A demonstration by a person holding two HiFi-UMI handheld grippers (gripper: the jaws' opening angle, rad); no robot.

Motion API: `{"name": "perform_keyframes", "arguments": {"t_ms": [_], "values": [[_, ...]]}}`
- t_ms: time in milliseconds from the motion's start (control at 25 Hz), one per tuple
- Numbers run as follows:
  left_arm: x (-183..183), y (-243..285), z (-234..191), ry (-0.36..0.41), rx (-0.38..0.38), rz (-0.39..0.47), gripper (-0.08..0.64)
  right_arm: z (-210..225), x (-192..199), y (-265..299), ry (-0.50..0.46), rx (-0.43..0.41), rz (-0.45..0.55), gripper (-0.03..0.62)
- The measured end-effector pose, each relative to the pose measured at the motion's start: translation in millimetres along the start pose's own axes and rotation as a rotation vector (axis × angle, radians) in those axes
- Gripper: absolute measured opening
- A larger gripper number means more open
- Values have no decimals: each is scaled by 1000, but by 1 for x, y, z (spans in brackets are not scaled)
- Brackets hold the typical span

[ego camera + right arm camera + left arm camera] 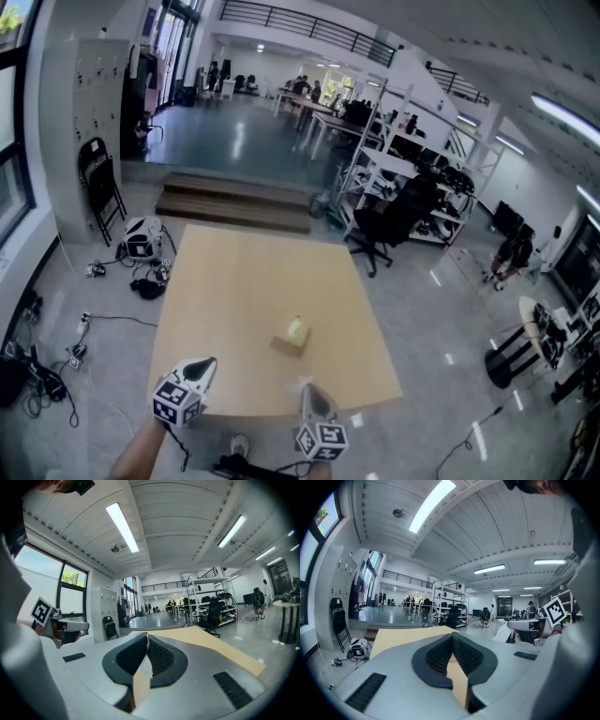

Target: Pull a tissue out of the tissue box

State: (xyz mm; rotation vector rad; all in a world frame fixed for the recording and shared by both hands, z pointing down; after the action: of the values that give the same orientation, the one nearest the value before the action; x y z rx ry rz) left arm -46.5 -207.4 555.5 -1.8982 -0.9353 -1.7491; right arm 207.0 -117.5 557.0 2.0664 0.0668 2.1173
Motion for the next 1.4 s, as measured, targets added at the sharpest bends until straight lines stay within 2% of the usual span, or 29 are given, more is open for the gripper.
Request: {"name": "perform_keyframes", "arguments": {"t_ms": [160,520,1400], "values": [[0,-14,9,22,16,6,8,-10,3,-20,-36,15,10,2],[9,-38,17,22,19,2,8,-28,5,-41,-25,2,22,2],[12,-47,6,24,16,5,8,-44,6,-32,-26,-21,27,2]]}}
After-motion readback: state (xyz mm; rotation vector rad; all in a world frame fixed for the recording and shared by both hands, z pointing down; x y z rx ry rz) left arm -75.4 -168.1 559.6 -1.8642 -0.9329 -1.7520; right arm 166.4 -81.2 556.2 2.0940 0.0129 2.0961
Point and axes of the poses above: the fingertips, and each gripper's own axes: y forward along the fingers, z to its right, x out of its underside, the point moved 4 cm from there along -y, backward along the fingers, and after that the axes turned 3 degrees about -y, right-handed, at the moved point
